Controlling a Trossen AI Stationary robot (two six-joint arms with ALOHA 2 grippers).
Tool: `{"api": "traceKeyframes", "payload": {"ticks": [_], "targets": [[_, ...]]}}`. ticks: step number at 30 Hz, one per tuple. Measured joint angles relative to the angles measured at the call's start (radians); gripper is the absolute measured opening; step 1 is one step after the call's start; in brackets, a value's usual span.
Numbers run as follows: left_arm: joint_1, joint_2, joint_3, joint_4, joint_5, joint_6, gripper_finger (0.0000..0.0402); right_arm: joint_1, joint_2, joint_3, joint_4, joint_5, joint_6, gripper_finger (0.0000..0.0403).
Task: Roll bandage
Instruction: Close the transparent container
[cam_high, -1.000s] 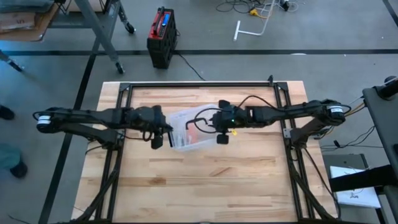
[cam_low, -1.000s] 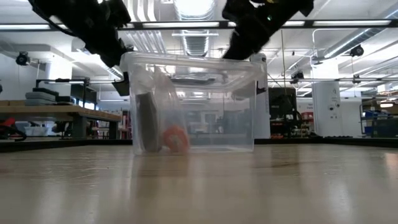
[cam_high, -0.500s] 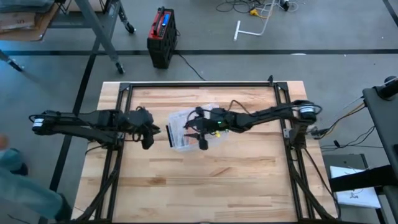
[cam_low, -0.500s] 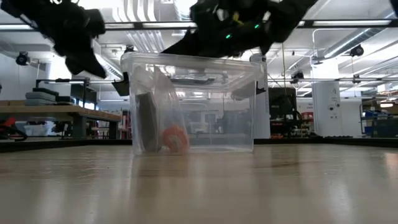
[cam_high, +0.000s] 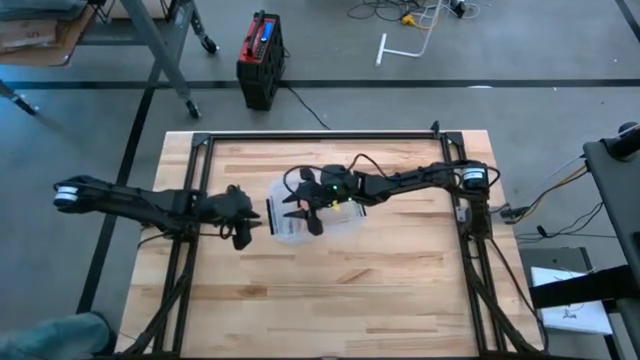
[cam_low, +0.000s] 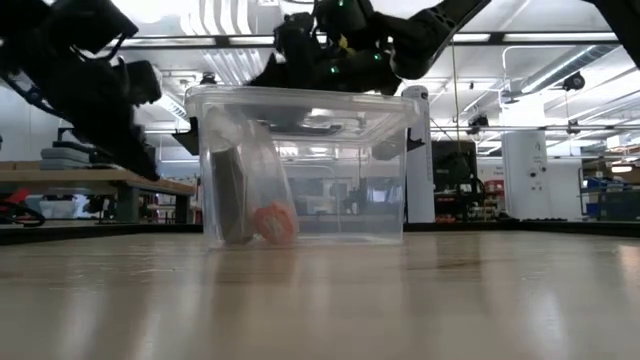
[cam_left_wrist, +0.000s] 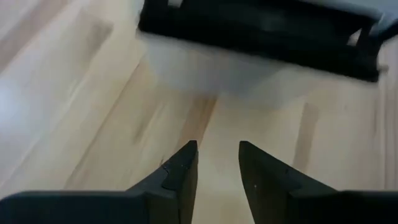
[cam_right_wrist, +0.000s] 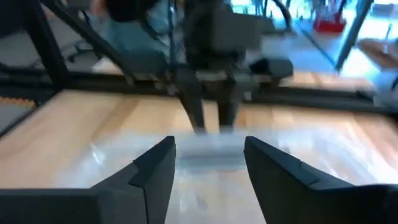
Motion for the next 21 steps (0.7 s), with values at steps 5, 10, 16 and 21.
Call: {"api": "traceKeyframes", "payload": {"ticks": [5, 10, 16, 21], "targets": [[0.000, 0.016, -0.111, 0.312, -0.048, 0.092, 0.0116, -0.021, -0.002, 0.000, -0.064, 0.005, 0.013, 0.0180], [0.000, 0.035, -0.157, 0.523, -0.090, 0.176, 0.0113, -0.025, -0.005, 0.001, -0.114, 0.041, 0.008, 0.0174], [-0.001, 0.030, -0.106, 0.541, -0.087, 0.215, 0.0104, -0.026, -0.007, 0.000, -0.144, 0.060, 0.032, 0.0169], [0.000, 0.030, -0.050, 0.532, -0.087, 0.265, 0.0096, -0.028, -0.007, 0.000, -0.157, 0.069, 0.036, 0.0169]]}}
